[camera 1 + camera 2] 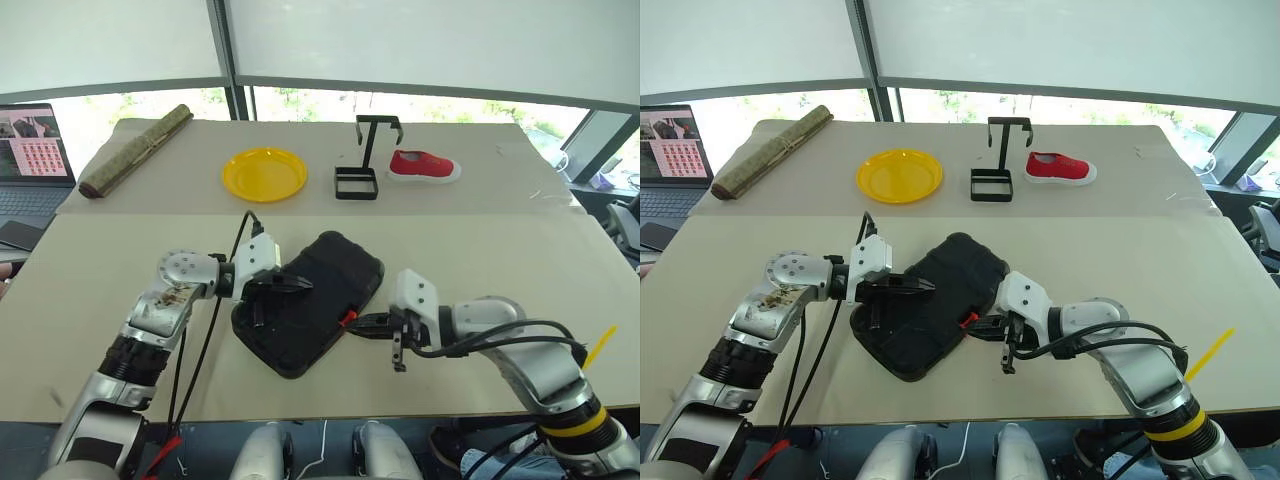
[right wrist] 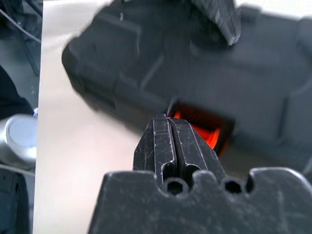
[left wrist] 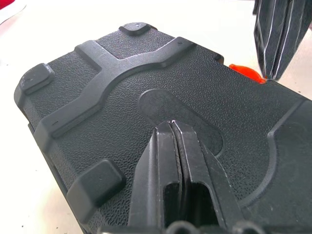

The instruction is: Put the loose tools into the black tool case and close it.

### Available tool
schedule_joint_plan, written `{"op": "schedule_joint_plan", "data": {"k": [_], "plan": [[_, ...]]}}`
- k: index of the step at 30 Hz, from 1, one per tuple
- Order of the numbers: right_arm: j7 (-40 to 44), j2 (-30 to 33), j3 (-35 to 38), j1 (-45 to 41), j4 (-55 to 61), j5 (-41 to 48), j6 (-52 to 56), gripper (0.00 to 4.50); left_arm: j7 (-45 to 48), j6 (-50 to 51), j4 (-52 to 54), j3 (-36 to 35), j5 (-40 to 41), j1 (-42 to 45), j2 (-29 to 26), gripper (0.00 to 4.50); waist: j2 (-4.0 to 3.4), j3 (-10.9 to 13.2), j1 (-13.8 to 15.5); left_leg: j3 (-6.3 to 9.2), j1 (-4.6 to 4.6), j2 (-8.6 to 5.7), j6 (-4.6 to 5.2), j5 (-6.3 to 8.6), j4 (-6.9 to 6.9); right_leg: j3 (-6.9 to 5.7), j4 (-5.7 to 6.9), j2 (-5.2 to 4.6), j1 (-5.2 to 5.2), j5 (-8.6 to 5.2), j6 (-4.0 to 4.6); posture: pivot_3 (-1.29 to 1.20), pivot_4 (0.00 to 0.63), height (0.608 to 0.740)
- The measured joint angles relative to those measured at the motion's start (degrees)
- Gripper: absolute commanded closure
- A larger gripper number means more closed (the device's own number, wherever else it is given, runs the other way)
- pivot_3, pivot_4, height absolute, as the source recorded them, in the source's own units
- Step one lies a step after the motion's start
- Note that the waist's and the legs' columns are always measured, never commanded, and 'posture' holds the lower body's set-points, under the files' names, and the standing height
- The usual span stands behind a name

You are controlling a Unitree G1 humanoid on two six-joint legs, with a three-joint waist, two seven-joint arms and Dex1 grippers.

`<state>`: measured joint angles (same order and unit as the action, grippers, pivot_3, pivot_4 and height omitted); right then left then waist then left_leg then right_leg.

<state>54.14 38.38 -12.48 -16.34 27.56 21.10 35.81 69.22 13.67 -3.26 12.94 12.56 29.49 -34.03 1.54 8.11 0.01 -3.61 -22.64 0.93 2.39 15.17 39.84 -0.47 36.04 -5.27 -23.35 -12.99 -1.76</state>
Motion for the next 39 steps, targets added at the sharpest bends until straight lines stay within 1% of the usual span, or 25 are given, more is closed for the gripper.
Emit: {"op": "schedule_joint_plan", "data": {"k": [7,12,14,16,20,29,34,37,38,39], "plan": [[-0.39,-0.2,-0.59,0.11,-0.57,-0.1,-0.16,4.5,-0.01,0.07,0.28,0.09,-0.13,-0.14,0.0,4.42,0.0,0.0,0.09,0.0,0.07,-0.01,0.01,0.01,-0.03,-0.01,-0.03,-0.03,0.08,-0.02,0.0,0.0,0.15,0.74],[0.89,4.24,1.63,3.59,0.59,2.23,2.01,4.5,-0.12,0.26,1.03,0.29,-0.13,-0.49,-0.11,4.42,0.0,0.0,0.35,0.0,0.08,-0.01,0.02,0.02,-0.03,-0.02,-0.06,-0.07,0.11,-0.02,-0.01,0.0,0.15,0.74],[0.8,4.76,1.81,4.45,0.67,2.2,2.05,4.5,-0.13,0.3,1.11,0.28,-0.14,-0.58,-0.24,4.42,0.0,-0.01,0.37,0.0,0.12,0.0,0.02,0.02,-0.05,-0.02,-0.06,-0.07,0.13,-0.02,-0.01,0.0,0.15,0.74],[0.15,3.99,1.36,5.01,0.46,1.57,1.99,4.5,-0.16,0.3,1.28,0.28,-0.13,-0.76,-0.24,4.42,-0.01,-0.01,0.38,0.0,0.15,0.01,0.02,0.02,-0.06,-0.02,-0.06,-0.05,0.15,-0.03,0.01,0.0,0.15,0.74],[-2.65,-0.45,-0.83,4.91,-3.36,-1.57,-1.3,4.5,-0.22,0.31,1.38,0.33,-0.13,-0.83,-0.21,4.42,-0.01,-0.04,0.46,-0.02,0.19,-0.01,0.02,0.02,-0.08,-0.01,-0.07,-0.06,0.18,-0.05,-0.01,0.0,0.15,0.74],[-3.05,-4.97,-2.63,3.59,-8.75,-4.59,-3.04,4.5,-0.33,0.38,1.07,0.33,-0.14,-0.78,-0.28,4.42,-0.01,-0.04,-0.42,-0.01,0.26,0.09,0.01,0.02,-0.09,0.02,0.01,0.07,0.17,-0.12,0.12,0.0,0.15,0.74],[-3.42,-6.29,-2.53,3.49,-9.15,-4.77,-3.08,4.5,-0.68,0.32,0.93,-0.16,-0.07,-1.3,-0.13,4.42,-0.01,-0.04,-0.88,-0.01,0.3,0.1,0.01,0.01,-0.12,0.04,0.05,0.08,0.16,-0.13,0.15,0.0,0.15,0.74],[-3.46,-6.23,-1.29,3.99,-8.48,-4.04,-3.08,4.5,-1.04,-1.14,0.88,-2.02,1.15,-3.25,-0.01,4.42,-0.02,-0.04,-1.02,-0.02,0.31,0.12,0.01,0.01,-0.16,0.07,0.05,0.07,0.11,-0.14,0.17,0.0,0.15,0.74],[-3.42,-6.28,-0.29,4.5,-7.51,-3.52,-3.11,4.21,-1.02,-1.73,1.15,-2.92,1.79,-4.1,0.05,3.91,-0.05,-0.03,-1.07,-0.03,0.32,0.13,0.0,0.02,-0.21,0.09,0.05,0.04,0.09,-0.14,0.19,0.0,0.15,0.74],[-3.33,-6.15,1.48,5.43,-6.31,-2.01,-3.11,3.87,-1.12,-2.5,1.64,-4.63,3.26,-5.68,0.07,3.78,-0.07,-0.05,-1.08,-0.03,0.32,0.12,0.0,0.02,-0.25,0.09,0.05,0.02,0.09,-0.14,0.19,0.0,0.15,0.74]]}}
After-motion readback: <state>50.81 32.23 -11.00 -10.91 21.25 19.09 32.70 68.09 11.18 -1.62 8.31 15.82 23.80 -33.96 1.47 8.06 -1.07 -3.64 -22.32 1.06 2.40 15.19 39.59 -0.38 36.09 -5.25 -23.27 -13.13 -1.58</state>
